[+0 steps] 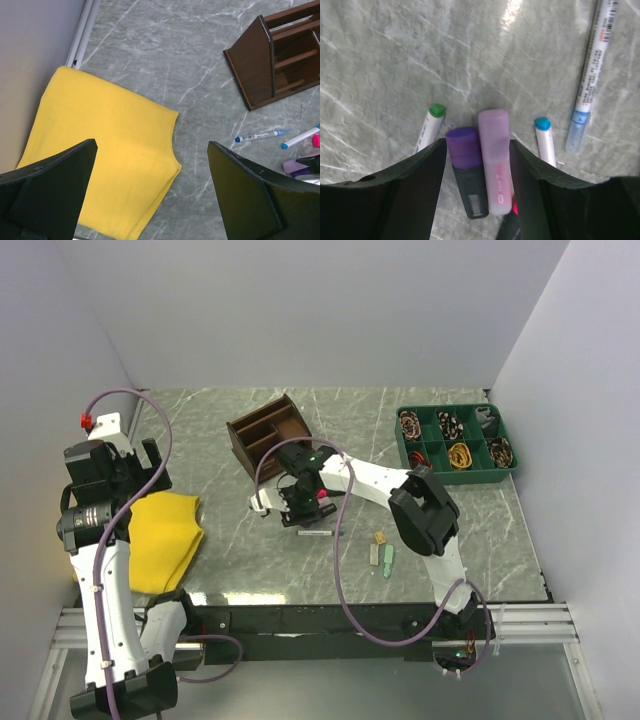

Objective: Sort the stationery into containers
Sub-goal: Pick up the pen from the center of the board.

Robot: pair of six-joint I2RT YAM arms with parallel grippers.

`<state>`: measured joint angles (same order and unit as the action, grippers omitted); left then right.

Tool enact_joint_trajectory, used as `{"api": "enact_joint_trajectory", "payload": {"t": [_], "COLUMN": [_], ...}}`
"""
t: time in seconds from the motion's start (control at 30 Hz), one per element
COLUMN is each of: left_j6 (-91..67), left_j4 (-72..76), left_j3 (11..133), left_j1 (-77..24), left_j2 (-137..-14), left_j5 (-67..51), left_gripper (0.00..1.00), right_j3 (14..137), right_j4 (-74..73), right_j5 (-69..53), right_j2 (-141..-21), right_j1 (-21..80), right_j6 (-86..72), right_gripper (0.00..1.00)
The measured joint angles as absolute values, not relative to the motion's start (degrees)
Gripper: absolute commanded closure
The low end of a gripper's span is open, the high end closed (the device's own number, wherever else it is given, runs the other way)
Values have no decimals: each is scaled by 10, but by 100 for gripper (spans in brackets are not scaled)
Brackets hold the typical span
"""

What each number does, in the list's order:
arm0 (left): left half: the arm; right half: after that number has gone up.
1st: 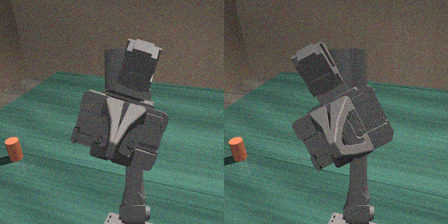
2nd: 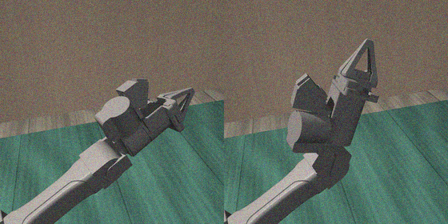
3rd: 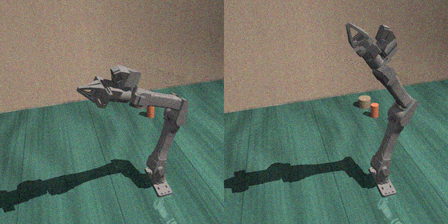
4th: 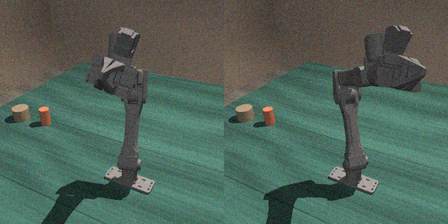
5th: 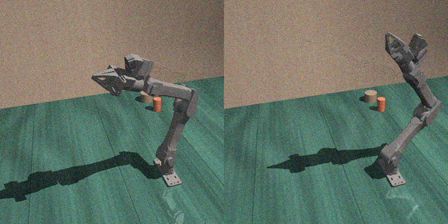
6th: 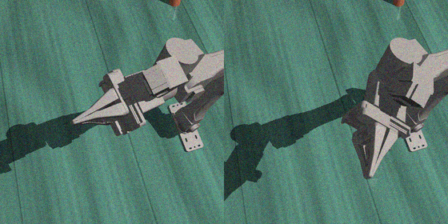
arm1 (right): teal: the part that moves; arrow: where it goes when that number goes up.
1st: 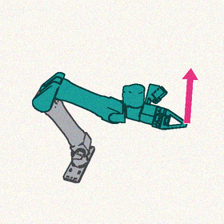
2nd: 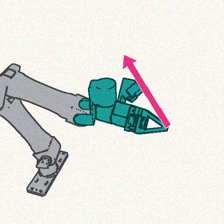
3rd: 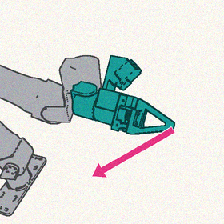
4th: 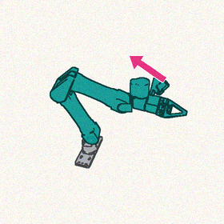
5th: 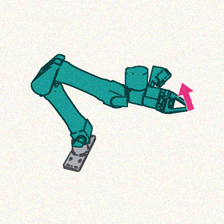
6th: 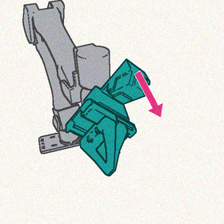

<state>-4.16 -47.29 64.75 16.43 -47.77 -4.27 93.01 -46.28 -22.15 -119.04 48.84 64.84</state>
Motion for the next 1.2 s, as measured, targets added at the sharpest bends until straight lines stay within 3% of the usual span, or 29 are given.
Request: {"api": "enact_joint_trajectory", "payload": {"t": [0.67,0.77,0.93,1.07,1.2], "left_j6": [-66,-69,-72,-72,-71], "left_j4": [-478,-479,-479,-478,-471], "left_j3": [633,626,622,621,603], "left_j1": [177,180,183,183,183], "left_j2": [-471,-471,-471,-471,-466], "left_j5": [-76,-78,-82,-88,-97], "left_gripper": [1,1,1,1,1], "right_j3": [937,939,947,957,958], "right_j4": [-414,-413,-421,-439,-447], "right_j5": [-178,-174,-171,-170,-174], "right_j2": [-1226,-1228,-1233,-1235,-1226], "right_j1": [503,503,503,503,502], "right_j6": [568,565,564,562,549], "right_gripper": [46,53,79,86,100]}}
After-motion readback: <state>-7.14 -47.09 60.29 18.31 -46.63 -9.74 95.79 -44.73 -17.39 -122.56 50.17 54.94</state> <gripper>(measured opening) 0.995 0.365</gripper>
